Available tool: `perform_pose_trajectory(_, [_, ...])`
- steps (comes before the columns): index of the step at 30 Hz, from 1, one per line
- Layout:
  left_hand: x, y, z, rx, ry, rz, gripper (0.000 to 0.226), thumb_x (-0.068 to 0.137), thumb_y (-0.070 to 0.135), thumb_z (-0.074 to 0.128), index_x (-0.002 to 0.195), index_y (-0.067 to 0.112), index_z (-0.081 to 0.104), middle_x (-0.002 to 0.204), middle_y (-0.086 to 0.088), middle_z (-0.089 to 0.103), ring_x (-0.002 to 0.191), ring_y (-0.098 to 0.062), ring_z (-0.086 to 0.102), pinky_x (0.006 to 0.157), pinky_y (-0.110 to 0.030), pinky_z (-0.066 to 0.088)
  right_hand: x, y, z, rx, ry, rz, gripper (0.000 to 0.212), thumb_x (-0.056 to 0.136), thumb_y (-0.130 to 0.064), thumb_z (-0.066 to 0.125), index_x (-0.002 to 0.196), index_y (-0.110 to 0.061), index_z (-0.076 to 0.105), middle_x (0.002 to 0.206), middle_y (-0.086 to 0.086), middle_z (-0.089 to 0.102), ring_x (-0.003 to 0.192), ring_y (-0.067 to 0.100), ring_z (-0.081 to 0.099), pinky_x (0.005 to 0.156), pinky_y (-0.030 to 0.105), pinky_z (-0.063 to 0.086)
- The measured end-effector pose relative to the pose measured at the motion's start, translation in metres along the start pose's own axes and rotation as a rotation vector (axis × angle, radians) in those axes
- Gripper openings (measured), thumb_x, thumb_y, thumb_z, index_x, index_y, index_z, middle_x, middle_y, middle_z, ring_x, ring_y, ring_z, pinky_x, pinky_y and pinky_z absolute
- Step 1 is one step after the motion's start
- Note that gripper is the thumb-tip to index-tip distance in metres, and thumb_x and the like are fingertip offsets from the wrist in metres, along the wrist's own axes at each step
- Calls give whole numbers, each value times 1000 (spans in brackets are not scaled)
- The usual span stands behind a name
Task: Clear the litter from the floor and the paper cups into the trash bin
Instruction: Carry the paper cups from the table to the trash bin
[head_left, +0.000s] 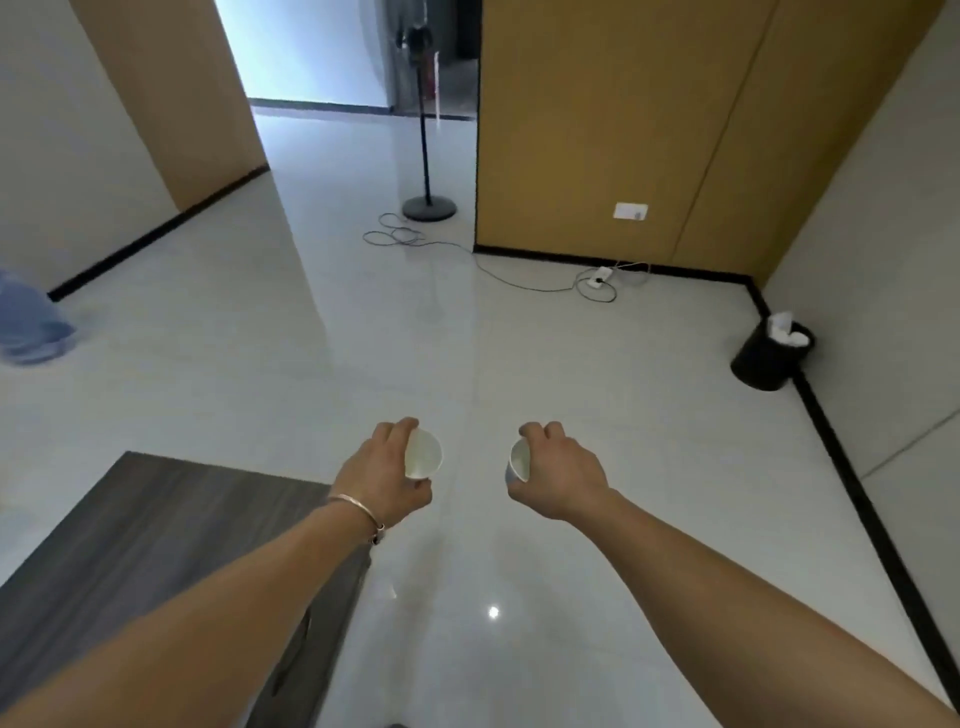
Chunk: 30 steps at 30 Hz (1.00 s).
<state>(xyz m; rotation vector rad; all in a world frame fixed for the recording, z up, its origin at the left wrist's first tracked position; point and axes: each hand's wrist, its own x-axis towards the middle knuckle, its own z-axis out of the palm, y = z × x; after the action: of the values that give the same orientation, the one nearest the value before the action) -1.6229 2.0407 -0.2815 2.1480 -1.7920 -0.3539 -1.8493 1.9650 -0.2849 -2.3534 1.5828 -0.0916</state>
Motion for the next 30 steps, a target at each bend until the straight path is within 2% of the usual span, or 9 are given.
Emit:
perform_pose_trajectory(7, [99, 132, 69, 22, -149, 278, 77, 70, 44, 68, 137, 24, 35, 133, 2, 45, 106, -23, 56, 78, -29, 47, -2, 140, -30, 87, 69, 295, 68, 81, -49, 60, 140, -26, 32, 129, 4, 42, 110, 28, 54, 82, 36, 47])
perform_pose_trajectory(17, [257, 284, 162, -38, -323, 578, 76, 74, 40, 66, 140, 23, 31, 136, 4, 40, 112, -21, 52, 86, -31, 49, 44, 307, -64, 125, 32, 679, 72, 81, -45, 62, 142, -26, 30, 129, 3, 40, 110, 25, 51, 85, 35, 49])
perform_pose_trajectory(19, [292, 312, 172, -26, -334, 639, 78, 76, 40, 65, 142, 24, 28, 137, 4, 39, 114, -20, 51, 88, -31, 48, 61, 336, -76, 121, 62, 730, 72, 81, -45, 62, 142, -26, 29, 128, 3, 40, 110, 25, 51, 84, 35, 49])
perform_pose_trajectory(23, [341, 361, 199, -18, -407, 647, 82, 77, 41, 63, 146, 27, 21, 137, 4, 35, 114, -20, 50, 88, -30, 48, 81, 390, -89, 158, 44, 794, 72, 80, -46, 61, 142, -28, 29, 128, 1, 40, 109, 24, 51, 83, 34, 48])
perform_pose_trajectory(30, [421, 486, 270, 0, -424, 722, 78, 77, 40, 63, 145, 27, 25, 136, 6, 35, 115, -19, 49, 89, -30, 47, 124, 537, -124, 196, 58, 856, 71, 80, -45, 61, 141, -28, 29, 127, 1, 40, 110, 24, 51, 83, 34, 48])
